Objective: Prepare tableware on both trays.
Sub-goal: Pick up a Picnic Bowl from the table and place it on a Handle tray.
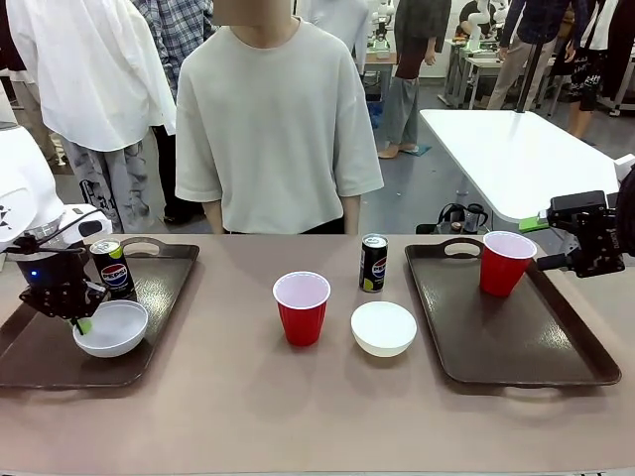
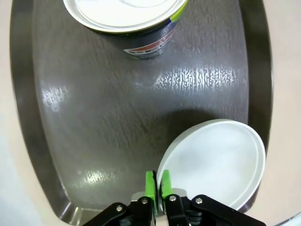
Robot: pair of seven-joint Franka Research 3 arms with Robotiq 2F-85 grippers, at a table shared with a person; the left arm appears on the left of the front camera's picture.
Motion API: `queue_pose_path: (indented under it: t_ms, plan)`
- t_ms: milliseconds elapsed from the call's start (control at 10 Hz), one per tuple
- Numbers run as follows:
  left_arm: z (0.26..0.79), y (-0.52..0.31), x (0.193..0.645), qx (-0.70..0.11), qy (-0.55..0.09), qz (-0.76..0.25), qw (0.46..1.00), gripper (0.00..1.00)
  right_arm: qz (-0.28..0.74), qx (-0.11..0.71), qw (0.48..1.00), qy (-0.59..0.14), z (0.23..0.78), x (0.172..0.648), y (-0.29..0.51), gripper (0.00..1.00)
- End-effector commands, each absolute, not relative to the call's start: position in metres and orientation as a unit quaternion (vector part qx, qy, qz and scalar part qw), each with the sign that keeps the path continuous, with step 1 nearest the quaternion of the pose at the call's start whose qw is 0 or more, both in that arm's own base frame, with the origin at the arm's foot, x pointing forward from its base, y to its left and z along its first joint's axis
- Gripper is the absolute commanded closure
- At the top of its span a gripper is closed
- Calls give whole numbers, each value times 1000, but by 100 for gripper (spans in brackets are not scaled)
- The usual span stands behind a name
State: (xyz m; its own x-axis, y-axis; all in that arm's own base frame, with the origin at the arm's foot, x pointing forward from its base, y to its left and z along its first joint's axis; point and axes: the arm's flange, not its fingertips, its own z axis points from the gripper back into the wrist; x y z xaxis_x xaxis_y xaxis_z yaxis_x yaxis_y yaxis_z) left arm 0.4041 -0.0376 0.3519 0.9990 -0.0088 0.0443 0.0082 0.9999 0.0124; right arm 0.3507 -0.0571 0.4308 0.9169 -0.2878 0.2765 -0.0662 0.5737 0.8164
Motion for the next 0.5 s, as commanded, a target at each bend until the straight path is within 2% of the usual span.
queue_pose_path:
  t_ms: [0,100,200,300,400]
  plan:
    - [341,-40,372,27,-21,20,999,37,-62,468,858,-202,429,355,-57,0]
    - [349,-42,369,32,-23,21,999,0,-62,468,858,-202,429,355,-57,0]
    - [354,-45,365,35,-24,20,999,17,-62,468,858,-202,429,355,-57,0]
    - [361,-48,360,35,-27,14,999,0,-62,468,858,-202,429,355,-57,0]
    - [369,-52,355,35,-29,4,999,0,-62,468,858,-202,429,355,-57,0]
